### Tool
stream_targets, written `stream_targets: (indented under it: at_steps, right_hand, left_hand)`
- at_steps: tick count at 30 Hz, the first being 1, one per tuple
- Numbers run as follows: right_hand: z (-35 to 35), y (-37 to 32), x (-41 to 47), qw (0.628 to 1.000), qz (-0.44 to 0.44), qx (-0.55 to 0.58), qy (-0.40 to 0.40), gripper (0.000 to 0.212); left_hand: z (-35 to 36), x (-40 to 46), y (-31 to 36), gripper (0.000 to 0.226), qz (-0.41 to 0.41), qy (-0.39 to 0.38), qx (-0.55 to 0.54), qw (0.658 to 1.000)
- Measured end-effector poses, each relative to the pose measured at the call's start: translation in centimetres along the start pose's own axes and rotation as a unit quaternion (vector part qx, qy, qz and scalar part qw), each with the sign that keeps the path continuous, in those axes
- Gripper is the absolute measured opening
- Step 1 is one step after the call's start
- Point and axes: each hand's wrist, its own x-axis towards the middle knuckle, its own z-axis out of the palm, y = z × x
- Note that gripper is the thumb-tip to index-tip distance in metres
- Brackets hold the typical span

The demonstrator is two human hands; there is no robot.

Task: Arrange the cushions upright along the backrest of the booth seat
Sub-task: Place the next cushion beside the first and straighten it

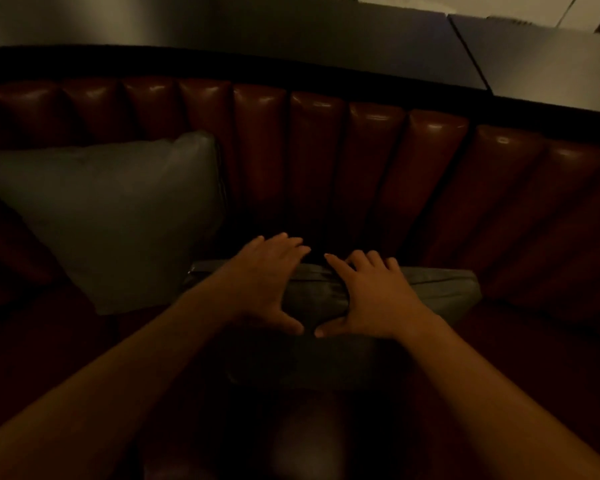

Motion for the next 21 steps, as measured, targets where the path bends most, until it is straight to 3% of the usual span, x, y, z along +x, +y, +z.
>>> stream_targets:
  at_steps: [3,5,8,10,13,15,21]
  right_hand:
    - [0.1,-0.4,0.5,0.999,-0.045,0.013,-0.013,0.131]
    - [0.6,-0.4,0.8,0.997,-0.043,0.053,-0.035,0.124]
    - [0.8,-0.3,1.2,0.997,-0.044,0.054,-0.023,0.096]
    - [0.6,0.3,1.1,0.997,-0.057,0.053,-0.029,0.1]
    - [0.1,2.9,0.1,0.996,-0.038,0.05,-0.056,0.118]
    - [0.0,4.5,-1.0,0.997,-0.008,0.042,-0.056,0.115]
    - [-0.3,4.8,-2.0,1.0,-0.014,0.017,0.001,0.076]
  left_hand:
    - [1.4,2.0,1.8,0.132,-0.014,-0.061,0.007,0.998]
    - [1.8,2.3,1.7,0.111,-0.032,-0.061,-0.04,0.997]
    - [2.0,2.1,1.4,0.088,-0.037,-0.044,-0.056,0.997]
    - [1.9,1.5,0.6,0.089,-0.027,-0.031,-0.058,0.997]
    - [2.1,-0.2,-1.9,0.11,-0.026,-0.026,-0.064,0.997]
    - [2.4,-1.3,-3.8,0.113,-0.054,-0.021,-0.059,0.997]
    - [1.6,-1.6,-4.8,0.061,-0.048,0.018,-0.005,0.999]
